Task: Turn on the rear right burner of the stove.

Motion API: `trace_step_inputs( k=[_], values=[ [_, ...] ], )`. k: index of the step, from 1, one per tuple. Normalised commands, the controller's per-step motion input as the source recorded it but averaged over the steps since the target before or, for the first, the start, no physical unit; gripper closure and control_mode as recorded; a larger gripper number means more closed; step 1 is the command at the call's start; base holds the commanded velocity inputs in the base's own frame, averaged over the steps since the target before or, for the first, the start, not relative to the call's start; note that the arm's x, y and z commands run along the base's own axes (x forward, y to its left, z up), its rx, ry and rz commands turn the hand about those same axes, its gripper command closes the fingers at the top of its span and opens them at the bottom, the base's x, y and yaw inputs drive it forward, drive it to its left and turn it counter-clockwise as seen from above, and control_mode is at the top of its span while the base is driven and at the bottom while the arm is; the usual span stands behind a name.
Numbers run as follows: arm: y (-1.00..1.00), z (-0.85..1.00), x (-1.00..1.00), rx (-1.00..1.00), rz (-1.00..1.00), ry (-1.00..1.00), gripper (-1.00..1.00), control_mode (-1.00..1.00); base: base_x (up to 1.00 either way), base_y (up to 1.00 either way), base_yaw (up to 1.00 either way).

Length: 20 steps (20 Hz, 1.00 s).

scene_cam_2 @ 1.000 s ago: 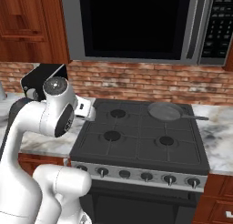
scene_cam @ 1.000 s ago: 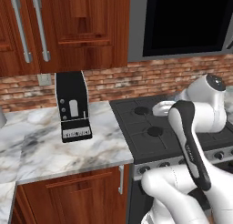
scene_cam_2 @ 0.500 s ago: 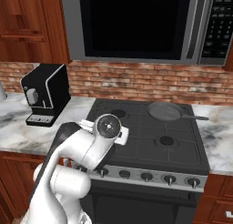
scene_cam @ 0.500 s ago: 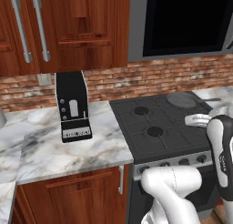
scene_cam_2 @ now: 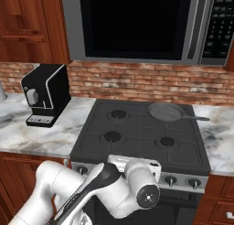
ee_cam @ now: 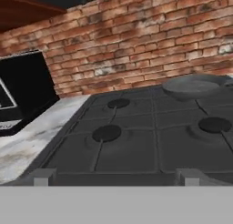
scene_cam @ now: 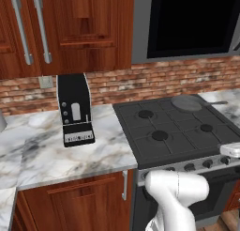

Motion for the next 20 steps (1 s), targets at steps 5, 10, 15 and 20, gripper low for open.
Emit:
trace_step_inputs(
  k=[5, 10, 15, 20],
  values=[
    [-0.78, -0.93, -0.46, -0.24, 0.01, -0.31, -1.00, -1.00, 0.00, 0.00, 0.00],
    [-0.63, -0.59, -0.11, -0.03, 0.00, -0.16, -1.00, -1.00, 0.00, 0.00, 0.00],
    [-0.32, -0.19, 0.01, -0.01, -0.01, -0.02, -1.00, -1.00, 0.00, 0.00, 0.00],
    [-0.24, -0.08, 0.02, 0.03, 0.00, 0.00, -1.00, -1.00, 0.00, 0.00, 0.00]
  ],
)
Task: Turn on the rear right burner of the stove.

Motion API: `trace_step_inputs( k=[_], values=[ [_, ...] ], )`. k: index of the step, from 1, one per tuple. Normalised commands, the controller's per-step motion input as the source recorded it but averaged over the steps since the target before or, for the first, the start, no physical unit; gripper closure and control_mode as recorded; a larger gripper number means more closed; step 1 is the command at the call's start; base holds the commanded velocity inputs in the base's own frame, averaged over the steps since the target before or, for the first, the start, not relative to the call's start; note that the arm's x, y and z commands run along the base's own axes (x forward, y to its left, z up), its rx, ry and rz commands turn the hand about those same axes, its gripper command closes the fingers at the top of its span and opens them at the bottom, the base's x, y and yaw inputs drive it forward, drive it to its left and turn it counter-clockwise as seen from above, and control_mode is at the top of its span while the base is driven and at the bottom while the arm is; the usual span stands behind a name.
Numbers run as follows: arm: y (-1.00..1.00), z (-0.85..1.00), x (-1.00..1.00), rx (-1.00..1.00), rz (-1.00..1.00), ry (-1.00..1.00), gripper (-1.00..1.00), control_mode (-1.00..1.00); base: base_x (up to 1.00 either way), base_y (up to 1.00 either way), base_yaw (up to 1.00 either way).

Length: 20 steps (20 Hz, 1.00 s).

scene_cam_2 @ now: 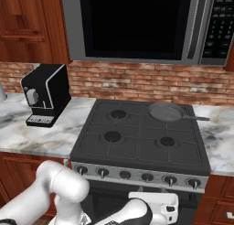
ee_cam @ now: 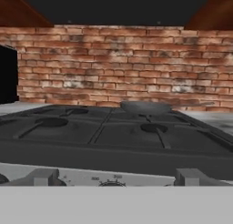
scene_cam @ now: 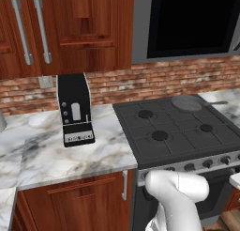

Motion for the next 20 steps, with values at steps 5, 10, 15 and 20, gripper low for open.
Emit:
trace_step_inputs(
  k=[5, 10, 15, 20],
  values=[
    [-0.27, -0.25, 0.20, 0.02, 0.00, 0.00, -1.00, -1.00, 0.00, 0.00, 0.00],
    [-0.23, -0.34, 0.42, 0.00, 0.00, 0.00, -1.00, -1.00, 0.00, 0.00, 0.00],
    [-0.15, -0.26, 0.35, 0.02, 0.00, 0.00, -1.00, -1.00, 0.00, 0.00, 0.00],
    [-0.31, -0.41, 0.26, 0.00, 0.00, 0.00, -1.00, -1.00, 0.00, 0.00, 0.00]
  ],
)
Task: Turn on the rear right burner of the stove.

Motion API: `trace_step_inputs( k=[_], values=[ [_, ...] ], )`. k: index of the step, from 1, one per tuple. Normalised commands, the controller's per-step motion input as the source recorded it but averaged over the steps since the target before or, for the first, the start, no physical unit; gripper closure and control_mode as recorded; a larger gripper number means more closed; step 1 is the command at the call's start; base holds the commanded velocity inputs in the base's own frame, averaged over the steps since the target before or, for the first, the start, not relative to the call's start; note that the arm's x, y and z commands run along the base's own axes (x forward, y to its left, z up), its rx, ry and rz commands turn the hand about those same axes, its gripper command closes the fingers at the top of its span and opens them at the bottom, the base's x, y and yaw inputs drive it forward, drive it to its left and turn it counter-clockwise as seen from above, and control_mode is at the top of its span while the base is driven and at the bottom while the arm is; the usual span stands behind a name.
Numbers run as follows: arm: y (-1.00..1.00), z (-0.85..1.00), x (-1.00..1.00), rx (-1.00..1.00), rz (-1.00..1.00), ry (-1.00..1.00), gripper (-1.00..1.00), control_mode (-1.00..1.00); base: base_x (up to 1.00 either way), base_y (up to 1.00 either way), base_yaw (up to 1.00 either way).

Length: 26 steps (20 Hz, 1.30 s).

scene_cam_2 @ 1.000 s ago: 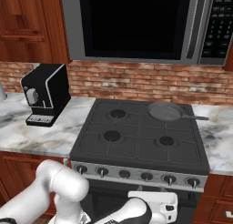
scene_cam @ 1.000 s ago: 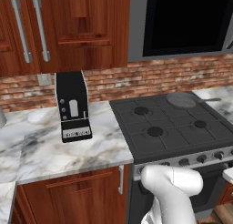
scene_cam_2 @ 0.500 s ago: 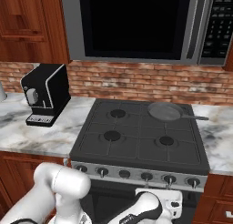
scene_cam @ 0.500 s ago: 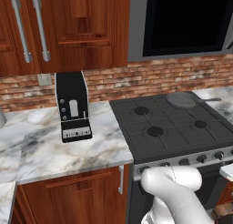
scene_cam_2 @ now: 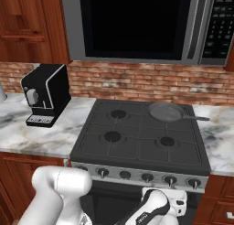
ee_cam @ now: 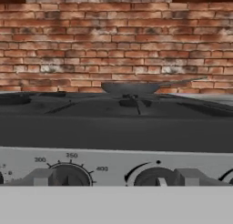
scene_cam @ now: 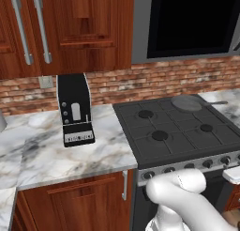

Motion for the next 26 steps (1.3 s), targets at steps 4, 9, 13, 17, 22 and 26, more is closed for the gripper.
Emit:
trace_step_inputs(
  k=[4, 9, 13, 17, 22, 26],
  values=[
    [-0.23, -0.34, 0.23, 0.01, 0.00, 0.00, -1.00, -1.00, 0.00, 0.00, 0.00],
    [-0.17, -0.13, 0.23, 0.05, 0.00, 0.00, -1.00, -1.00, 0.00, 0.00, 0.00],
    [-0.02, 0.00, 0.28, 0.06, 0.00, 0.00, -1.00, -1.00, 0.00, 0.00, 0.00],
    [-0.03, -0.09, 0.32, 0.04, 0.00, 0.00, -1.00, -1.00, 0.00, 0.00, 0.00],
    [-0.07, -0.27, 0.31, 0.02, 0.00, 0.00, -1.00, -1.00, 0.00, 0.00, 0.00],
    [-0.15, -0.32, 0.26, 0.01, 0.00, 0.00, -1.00, -1.00, 0.00, 0.00, 0.00]
  ],
)
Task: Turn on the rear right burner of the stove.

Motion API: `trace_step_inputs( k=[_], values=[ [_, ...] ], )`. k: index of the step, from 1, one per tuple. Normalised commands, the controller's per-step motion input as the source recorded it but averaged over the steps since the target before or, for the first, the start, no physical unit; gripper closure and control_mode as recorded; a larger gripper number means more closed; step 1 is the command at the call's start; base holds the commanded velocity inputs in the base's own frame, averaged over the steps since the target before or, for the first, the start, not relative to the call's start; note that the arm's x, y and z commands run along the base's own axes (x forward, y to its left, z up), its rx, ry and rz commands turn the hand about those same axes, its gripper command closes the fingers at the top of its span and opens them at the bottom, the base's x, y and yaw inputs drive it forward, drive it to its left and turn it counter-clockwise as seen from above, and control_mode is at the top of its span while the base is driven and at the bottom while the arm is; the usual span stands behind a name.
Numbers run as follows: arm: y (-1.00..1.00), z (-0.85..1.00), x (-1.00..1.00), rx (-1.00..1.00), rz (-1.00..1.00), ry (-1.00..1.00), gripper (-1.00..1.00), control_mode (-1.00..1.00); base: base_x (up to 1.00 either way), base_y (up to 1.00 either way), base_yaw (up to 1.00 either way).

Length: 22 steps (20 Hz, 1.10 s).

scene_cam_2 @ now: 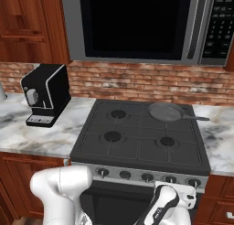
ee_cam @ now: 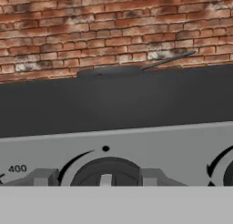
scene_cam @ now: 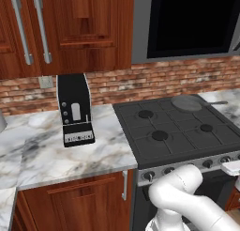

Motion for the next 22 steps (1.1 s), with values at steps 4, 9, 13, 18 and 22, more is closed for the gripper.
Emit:
trace_step_inputs(
  k=[4, 9, 13, 18, 22],
  values=[
    [-0.25, -0.29, 0.21, 0.03, 0.00, 0.00, -1.00, -1.00, 0.00, 0.00, 0.00],
    [-0.11, -0.33, 0.08, 0.01, 0.00, 0.00, -1.00, -1.00, 0.00, 0.00, 0.00],
    [0.01, -0.40, 0.00, 0.00, 0.00, 0.00, -1.00, -1.00, 0.00, 0.00, 0.00],
    [0.05, -0.41, 0.05, 0.00, 0.00, 0.00, 1.00, -1.00, 0.00, 0.00, 0.00],
    [0.00, -0.21, 0.04, 0.00, 0.00, 0.00, 1.00, -1.00, 0.00, 0.00, 0.00]
  ],
)
